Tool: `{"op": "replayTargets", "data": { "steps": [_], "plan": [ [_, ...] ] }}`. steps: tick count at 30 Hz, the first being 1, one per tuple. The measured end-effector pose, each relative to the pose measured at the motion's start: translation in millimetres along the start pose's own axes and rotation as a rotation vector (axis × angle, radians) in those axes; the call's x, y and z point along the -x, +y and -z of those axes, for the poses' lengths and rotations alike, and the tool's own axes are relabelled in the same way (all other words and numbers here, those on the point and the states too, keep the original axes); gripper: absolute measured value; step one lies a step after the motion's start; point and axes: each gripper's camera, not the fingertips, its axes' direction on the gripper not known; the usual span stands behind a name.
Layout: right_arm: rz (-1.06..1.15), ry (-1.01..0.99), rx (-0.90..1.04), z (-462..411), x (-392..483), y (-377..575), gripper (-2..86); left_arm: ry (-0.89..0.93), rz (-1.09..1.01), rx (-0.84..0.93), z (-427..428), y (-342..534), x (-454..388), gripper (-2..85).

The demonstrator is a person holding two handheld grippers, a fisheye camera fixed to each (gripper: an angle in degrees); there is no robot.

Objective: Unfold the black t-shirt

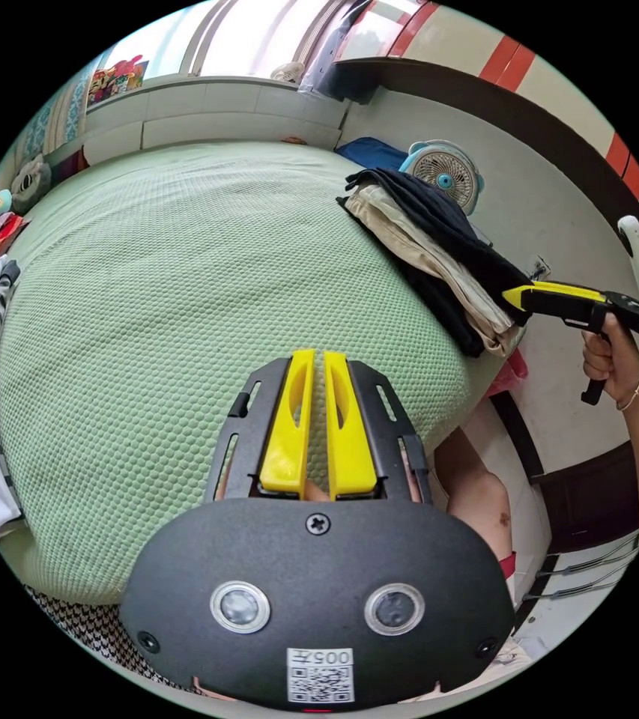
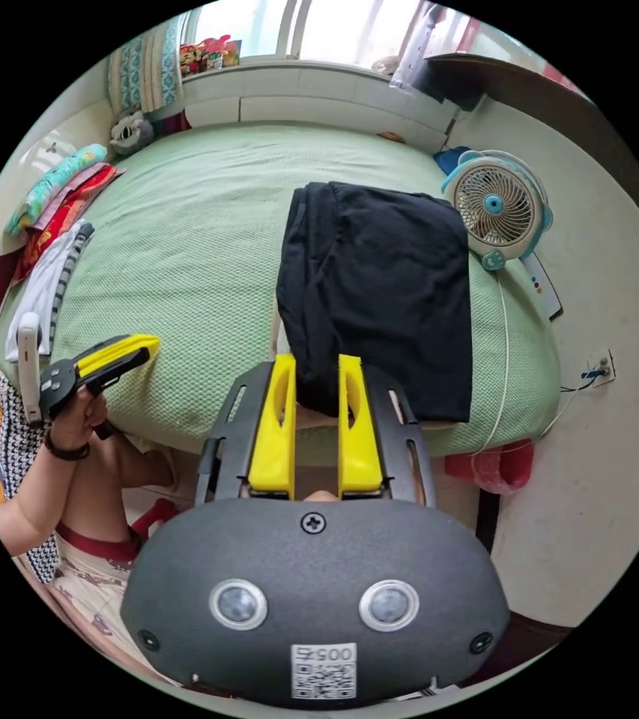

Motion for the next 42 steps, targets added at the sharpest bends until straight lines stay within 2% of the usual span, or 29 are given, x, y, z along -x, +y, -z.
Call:
{"op": "replayTargets", "data": {
  "steps": [3,6,12,15,20,24,26,30,34,38,42],
  "plan": [
    [0.040,0.032,0.038,-14.2,10.0,-1.6,7.1,0.000,0.001,0.004,7.4,-0.7,3.1,4.1],
    [0.034,0.062,0.026,-21.2,9.8,-4.5,2.3,0.004,0.007,0.006,15.6,-1.3,7.1,4.1],
    [-0.073,-0.091,0.003,-4.5,-20.7,-14.1,-0.3,0.026,0.021,0.001,34.5,-4.8,14.4,4.0],
    [-0.059,-0.108,0.027,6.8,-23.5,-25.6,-0.6,0.041,0.026,-0.004,44.3,-6.6,16.8,4.0],
    [-0.021,-0.181,0.003,26.3,-2.7,-47.4,-0.7,0.098,0.029,-0.003,67.3,-15.1,22.2,3.9],
    [0.087,-0.209,0.012,26.7,52.1,-70.0,-0.6,0.194,0.086,-0.025,108.9,-30.0,43.1,4.1],
    [0.132,-0.230,0.014,19.8,81.0,-76.8,-0.6,0.153,0.087,-0.026,127.8,-30.6,52.8,4.2],
    [0.181,-0.432,0.019,-2.2,148.2,-84.8,-0.4,0.000,0.123,-0.054,177.8,-12.6,87.7,4.2],
    [0.268,-0.574,0.115,-28.1,226.2,-80.4,3.2,-0.127,0.212,-0.025,210.7,15.3,126.2,4.0],
    [0.355,-0.554,0.100,-17.9,258.8,-66.9,7.5,-0.199,0.297,0.000,244.2,49.0,154.0,3.8],
    [0.351,-0.436,0.047,8.0,236.6,-50.3,8.6,-0.189,0.327,-0.023,270.5,66.6,152.5,3.6]
  ]
}}
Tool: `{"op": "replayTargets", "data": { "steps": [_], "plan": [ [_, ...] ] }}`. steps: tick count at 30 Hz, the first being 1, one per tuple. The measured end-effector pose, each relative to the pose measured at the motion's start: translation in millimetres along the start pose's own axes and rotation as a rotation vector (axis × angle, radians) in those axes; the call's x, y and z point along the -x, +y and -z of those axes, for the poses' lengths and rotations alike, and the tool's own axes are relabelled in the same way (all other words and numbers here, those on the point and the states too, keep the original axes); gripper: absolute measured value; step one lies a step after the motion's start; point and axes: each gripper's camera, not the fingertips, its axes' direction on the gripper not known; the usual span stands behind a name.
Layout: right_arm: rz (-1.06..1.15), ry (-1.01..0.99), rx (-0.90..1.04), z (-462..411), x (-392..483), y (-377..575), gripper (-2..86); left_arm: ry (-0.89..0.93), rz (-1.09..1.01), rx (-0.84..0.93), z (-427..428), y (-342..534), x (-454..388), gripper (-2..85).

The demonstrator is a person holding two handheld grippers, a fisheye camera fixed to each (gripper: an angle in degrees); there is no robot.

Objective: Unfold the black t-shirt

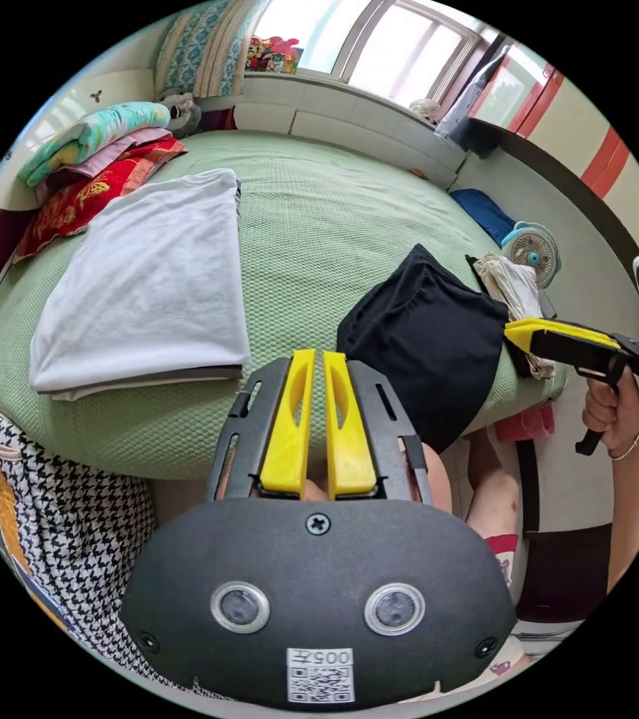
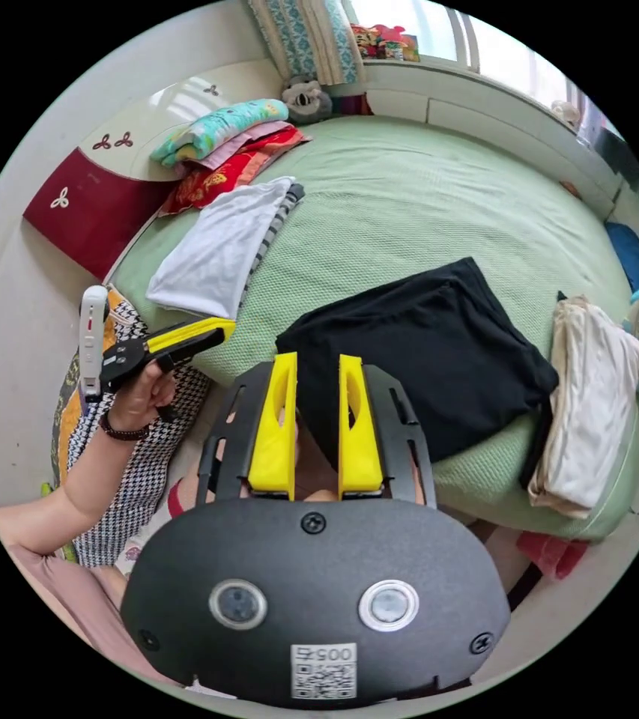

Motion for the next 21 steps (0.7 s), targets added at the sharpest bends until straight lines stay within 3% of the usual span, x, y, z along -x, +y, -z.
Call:
{"op": "replayTargets", "data": {
  "steps": [5,10,21],
  "plan": [
    [-0.180,0.123,-0.052,35.6,-30.7,35.0,8.6,0.003,-0.027,0.023,21.5,3.5,-24.6,1.2],
    [-0.265,0.377,-0.056,45.7,-33.2,53.0,7.6,0.015,-0.071,-0.010,58.1,9.6,-48.2,-0.4],
    [-0.317,0.292,-0.089,2.7,-29.5,43.4,8.6,-0.016,-0.161,-0.010,99.4,9.9,-72.7,0.5]
  ]
}}
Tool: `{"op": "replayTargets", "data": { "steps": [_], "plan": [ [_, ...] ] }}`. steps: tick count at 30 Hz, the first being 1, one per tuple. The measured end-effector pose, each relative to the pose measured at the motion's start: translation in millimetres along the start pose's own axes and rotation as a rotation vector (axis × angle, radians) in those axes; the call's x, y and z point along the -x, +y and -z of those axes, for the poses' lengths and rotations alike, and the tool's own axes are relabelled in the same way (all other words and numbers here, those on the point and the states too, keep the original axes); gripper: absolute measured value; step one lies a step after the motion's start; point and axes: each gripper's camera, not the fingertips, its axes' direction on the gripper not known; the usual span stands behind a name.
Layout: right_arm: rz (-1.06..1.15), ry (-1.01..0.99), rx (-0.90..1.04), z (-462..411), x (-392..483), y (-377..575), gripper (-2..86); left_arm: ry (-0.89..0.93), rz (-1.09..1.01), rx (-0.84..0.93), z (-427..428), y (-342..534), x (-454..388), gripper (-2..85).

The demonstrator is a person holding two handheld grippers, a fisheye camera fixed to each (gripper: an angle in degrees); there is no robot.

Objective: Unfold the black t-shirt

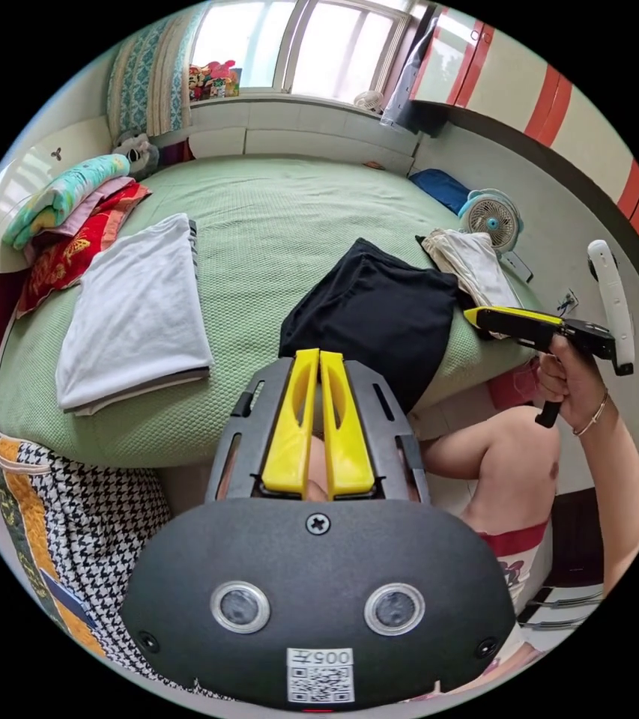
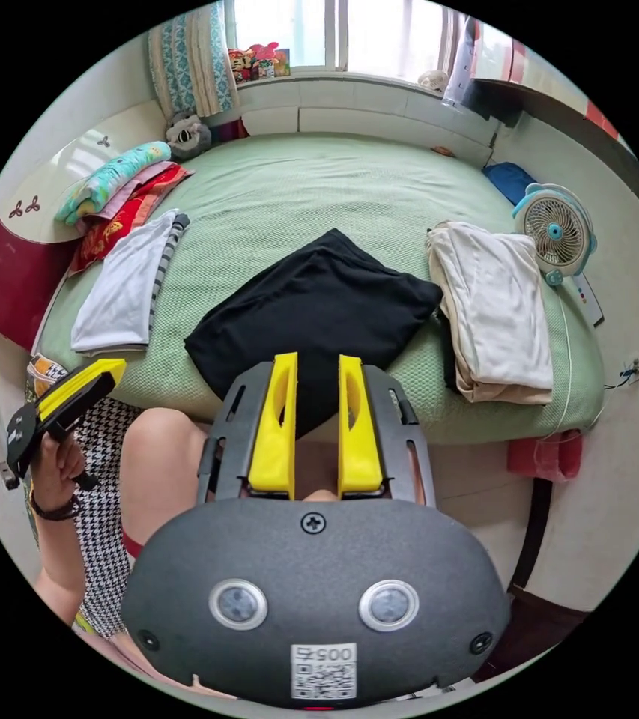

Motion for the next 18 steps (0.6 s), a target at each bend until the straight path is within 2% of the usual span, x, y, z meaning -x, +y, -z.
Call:
{"op": "replayTargets", "data": {
  "steps": [11,18],
  "plan": [
    [0.010,-0.018,0.042,-64.7,11.5,-58.6,11.6,0.041,0.028,0.044,-26.7,-35.1,25.4,6.5],
    [-0.098,-0.084,0.075,-105.0,3.6,-105.6,14.1,0.068,0.035,0.045,-49.8,-89.9,24.3,9.4]
  ]
}}
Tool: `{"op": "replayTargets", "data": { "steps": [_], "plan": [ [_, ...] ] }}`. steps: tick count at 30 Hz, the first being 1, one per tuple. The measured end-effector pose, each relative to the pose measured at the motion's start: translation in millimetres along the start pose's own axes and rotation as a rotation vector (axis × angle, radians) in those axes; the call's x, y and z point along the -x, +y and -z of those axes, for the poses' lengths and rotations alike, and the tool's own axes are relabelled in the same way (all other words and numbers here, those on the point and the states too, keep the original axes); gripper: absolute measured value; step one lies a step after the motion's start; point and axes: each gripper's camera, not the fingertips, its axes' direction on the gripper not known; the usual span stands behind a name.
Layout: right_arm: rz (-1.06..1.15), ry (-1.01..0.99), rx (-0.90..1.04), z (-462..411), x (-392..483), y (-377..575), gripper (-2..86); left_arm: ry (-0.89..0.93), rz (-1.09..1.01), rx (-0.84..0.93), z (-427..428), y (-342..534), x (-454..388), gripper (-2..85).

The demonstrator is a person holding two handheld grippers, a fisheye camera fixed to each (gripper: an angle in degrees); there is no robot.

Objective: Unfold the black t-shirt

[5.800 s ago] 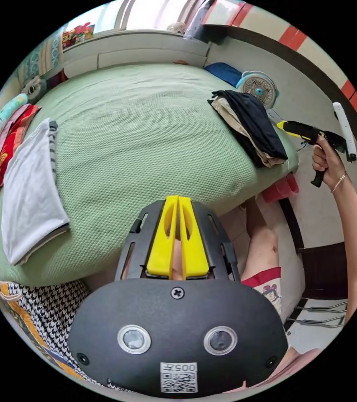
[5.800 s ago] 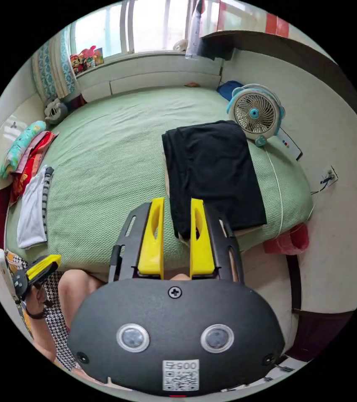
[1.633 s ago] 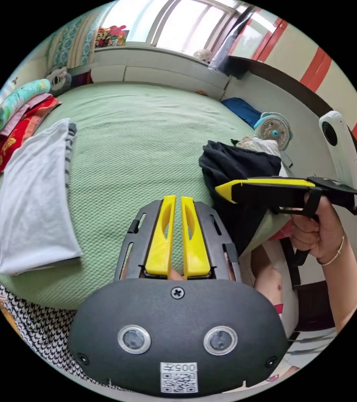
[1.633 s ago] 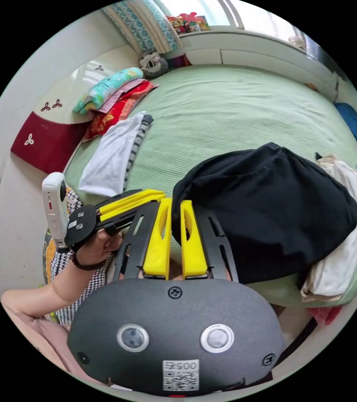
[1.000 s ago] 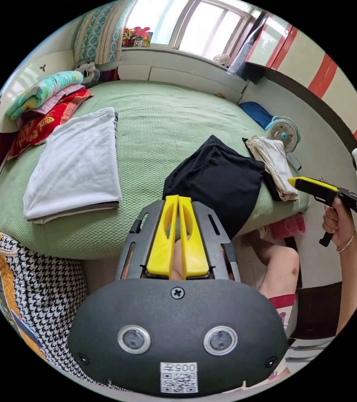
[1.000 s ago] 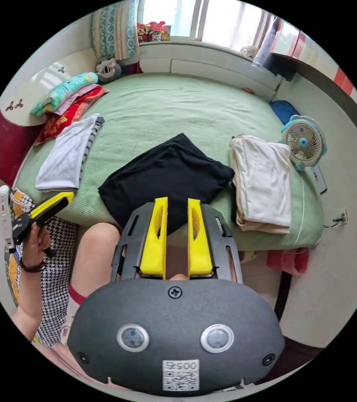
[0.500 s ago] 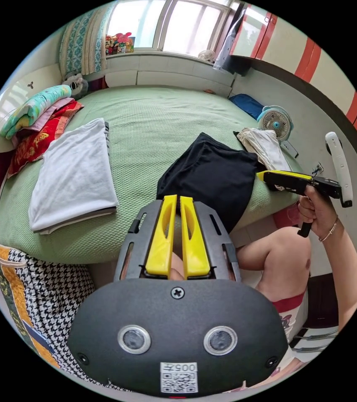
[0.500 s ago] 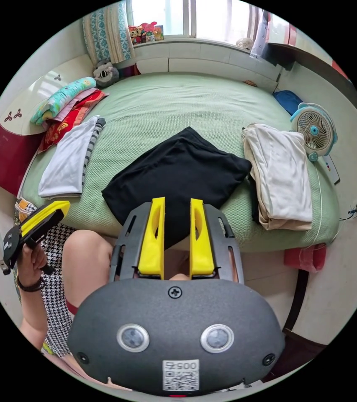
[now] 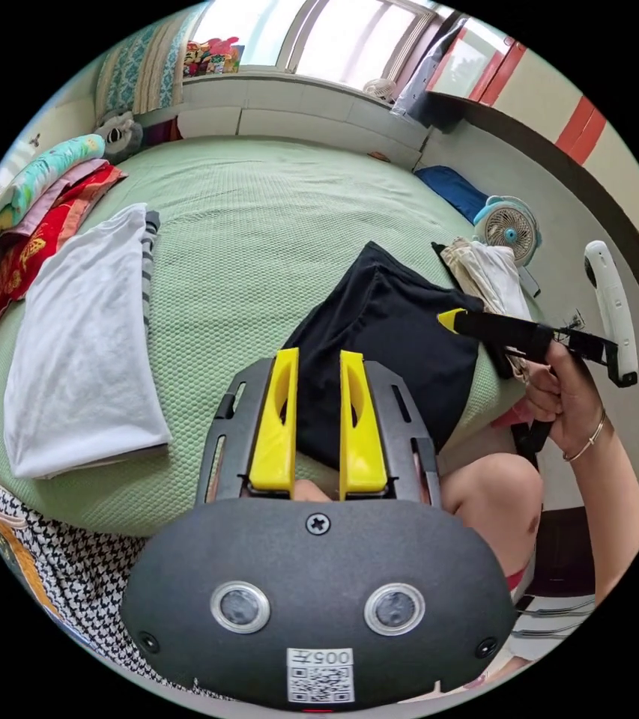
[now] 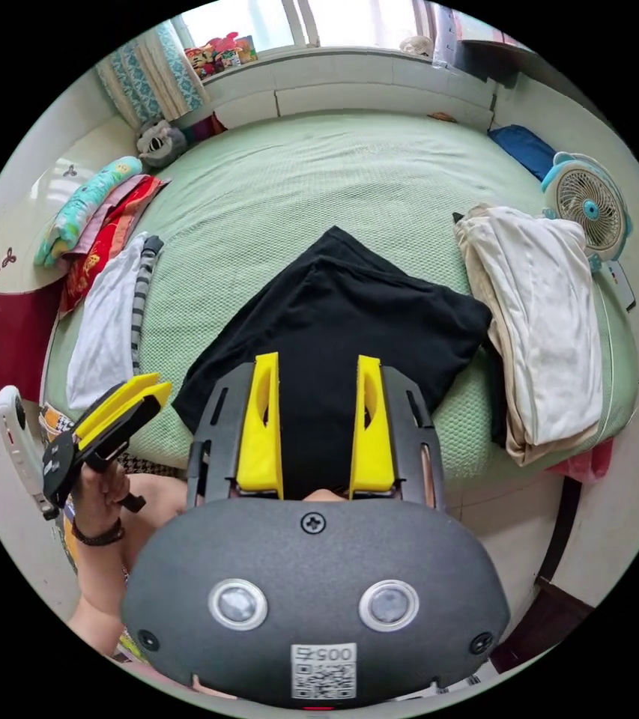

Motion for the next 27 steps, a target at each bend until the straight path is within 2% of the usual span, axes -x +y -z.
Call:
{"op": "replayTargets", "data": {
  "steps": [9,15,18,22,24,27],
  "plan": [
    [-0.024,-0.048,0.011,-24.3,12.6,-67.8,15.9,-0.014,0.009,-0.014,-17.2,-48.1,5.6,9.3],
    [-0.155,-0.079,0.075,-75.9,27.1,-119.0,17.2,-0.065,-0.049,-0.018,4.2,-71.2,19.1,9.5],
    [-0.225,-0.029,0.125,-111.2,32.8,-141.3,18.3,0.012,-0.004,-0.050,24.2,-77.0,44.2,9.3],
    [-0.278,0.053,0.159,-150.2,42.4,-163.2,17.7,0.026,0.063,-0.085,38.9,-86.7,73.2,8.6],
    [-0.262,0.115,0.173,-161.3,51.6,-169.4,16.1,0.109,0.085,-0.086,46.5,-94.5,86.1,8.6],
    [-0.200,0.208,0.172,-170.1,70.0,-175.4,11.4,0.088,0.079,-0.126,59.9,-99.2,91.2,8.5]
  ]
}}
